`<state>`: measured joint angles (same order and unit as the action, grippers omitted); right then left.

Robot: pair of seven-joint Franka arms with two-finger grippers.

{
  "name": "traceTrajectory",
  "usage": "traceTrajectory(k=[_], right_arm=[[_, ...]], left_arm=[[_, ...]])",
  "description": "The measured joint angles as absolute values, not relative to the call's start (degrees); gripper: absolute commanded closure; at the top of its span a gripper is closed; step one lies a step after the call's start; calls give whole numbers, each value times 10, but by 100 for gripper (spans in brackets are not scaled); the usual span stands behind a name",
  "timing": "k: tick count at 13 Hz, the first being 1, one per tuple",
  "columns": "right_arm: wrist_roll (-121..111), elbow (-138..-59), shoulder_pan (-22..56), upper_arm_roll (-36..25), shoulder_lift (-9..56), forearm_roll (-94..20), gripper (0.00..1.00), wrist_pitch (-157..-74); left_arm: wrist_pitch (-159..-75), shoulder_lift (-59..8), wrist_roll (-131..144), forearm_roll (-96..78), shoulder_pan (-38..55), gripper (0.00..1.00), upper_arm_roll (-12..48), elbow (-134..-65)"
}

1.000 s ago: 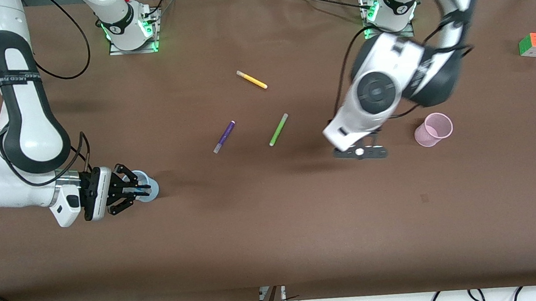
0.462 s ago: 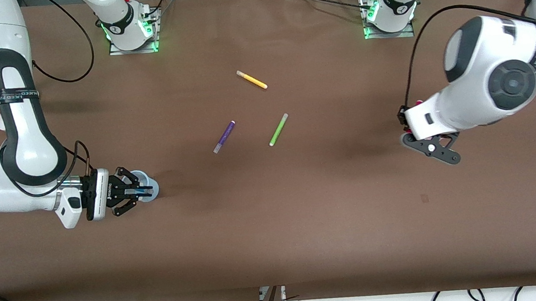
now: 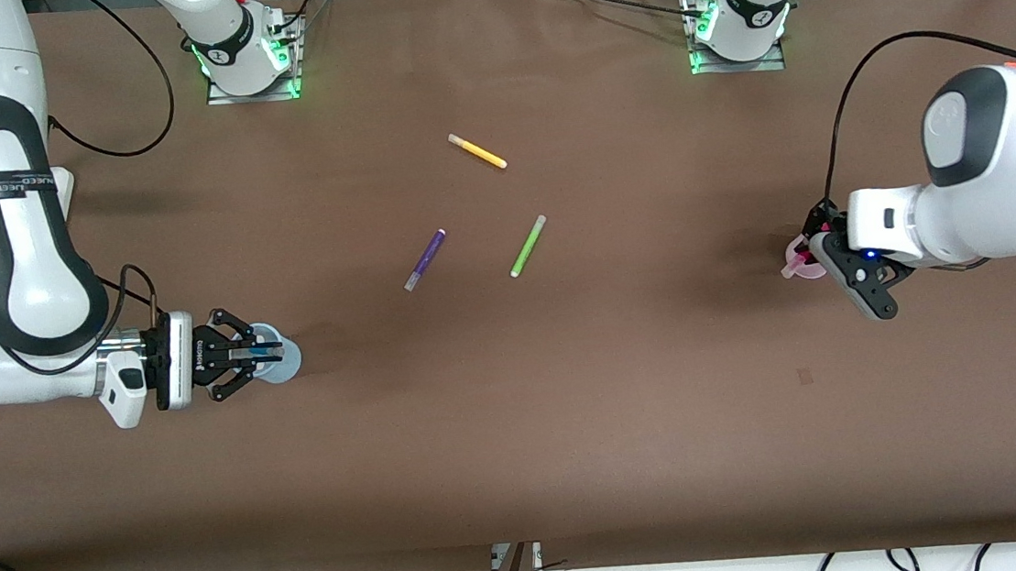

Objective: Place pink and blue markers in matching cups
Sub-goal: 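Lower the blue marker into the blue cup while the left gripper carries pink marker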

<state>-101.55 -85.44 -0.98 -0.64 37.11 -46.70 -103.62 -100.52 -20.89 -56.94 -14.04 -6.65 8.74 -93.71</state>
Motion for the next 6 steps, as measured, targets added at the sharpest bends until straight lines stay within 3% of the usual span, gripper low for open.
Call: traceTrajectory(k=[1, 3, 6], right_arm=[[-1019, -855, -11, -6, 373, -467, 77, -1032], [-1019, -855, -13, -6, 378, -468, 0, -1030], [-959, -852, -13, -6, 378, -469, 0, -1029]], left_arm=[[-1027, -210, -637, -180, -91, 100, 87, -967], [-1051, -210, -748, -226, -129, 100, 86, -1016], [-1059, -210, -861, -256, -155, 100, 87, -1038]])
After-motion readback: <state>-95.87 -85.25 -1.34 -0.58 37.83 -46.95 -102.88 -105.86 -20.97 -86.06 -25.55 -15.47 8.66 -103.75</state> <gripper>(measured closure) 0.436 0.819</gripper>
